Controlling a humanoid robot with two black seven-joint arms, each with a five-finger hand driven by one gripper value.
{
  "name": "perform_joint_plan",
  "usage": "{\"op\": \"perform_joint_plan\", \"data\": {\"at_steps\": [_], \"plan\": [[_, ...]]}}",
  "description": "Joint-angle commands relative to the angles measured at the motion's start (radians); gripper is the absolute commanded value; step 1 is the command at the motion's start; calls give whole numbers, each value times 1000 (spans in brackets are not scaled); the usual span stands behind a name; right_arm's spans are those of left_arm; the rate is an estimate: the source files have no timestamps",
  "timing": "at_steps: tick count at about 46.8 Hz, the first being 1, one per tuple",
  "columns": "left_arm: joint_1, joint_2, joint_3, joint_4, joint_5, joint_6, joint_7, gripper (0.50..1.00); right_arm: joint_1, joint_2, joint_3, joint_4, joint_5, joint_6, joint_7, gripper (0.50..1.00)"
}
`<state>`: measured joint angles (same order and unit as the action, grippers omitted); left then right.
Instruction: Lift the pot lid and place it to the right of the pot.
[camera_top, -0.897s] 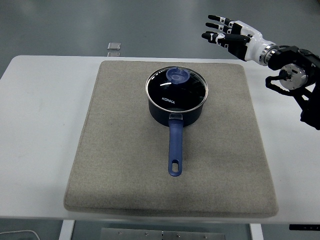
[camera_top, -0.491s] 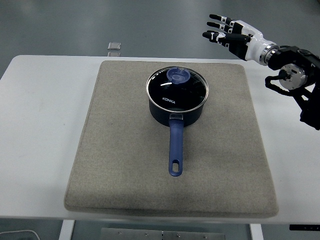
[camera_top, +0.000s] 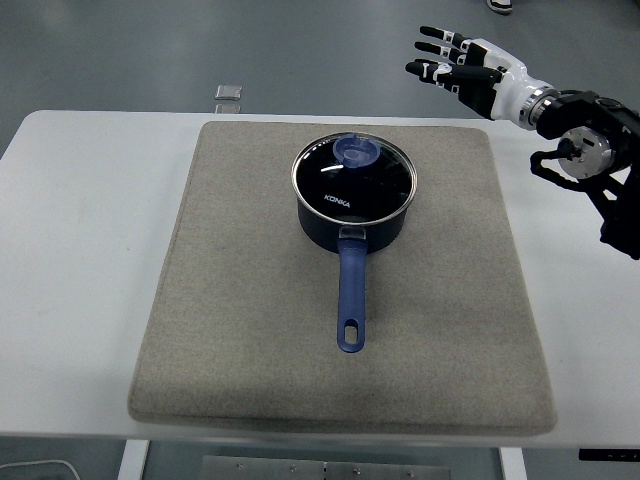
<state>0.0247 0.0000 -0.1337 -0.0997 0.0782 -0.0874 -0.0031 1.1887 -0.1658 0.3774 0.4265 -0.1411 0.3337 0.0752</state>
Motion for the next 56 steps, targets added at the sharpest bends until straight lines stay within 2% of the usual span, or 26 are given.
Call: {"op": "perform_joint_plan", "data": {"at_steps": [1, 10, 25, 40, 56], "plan": [[-2, 0, 0, 0, 0, 0, 0, 1000, 2, 0, 1, 0, 0, -1, 0, 944], [0, 0, 0, 0, 0, 0, 0, 1000, 5, 3, 0, 0, -2, -1, 0, 944], [0, 0, 0, 0, 0, 0, 0, 1000, 34, 46, -11, 0, -3, -10, 0, 944], [0, 0, 0, 0, 0, 0, 0, 1000, 46, 42, -12, 2, -9, -10, -2, 944], [0, 0, 0, 0, 0, 0, 0, 1000, 89, 32, -100, 21, -169, -24, 1, 942]]}}
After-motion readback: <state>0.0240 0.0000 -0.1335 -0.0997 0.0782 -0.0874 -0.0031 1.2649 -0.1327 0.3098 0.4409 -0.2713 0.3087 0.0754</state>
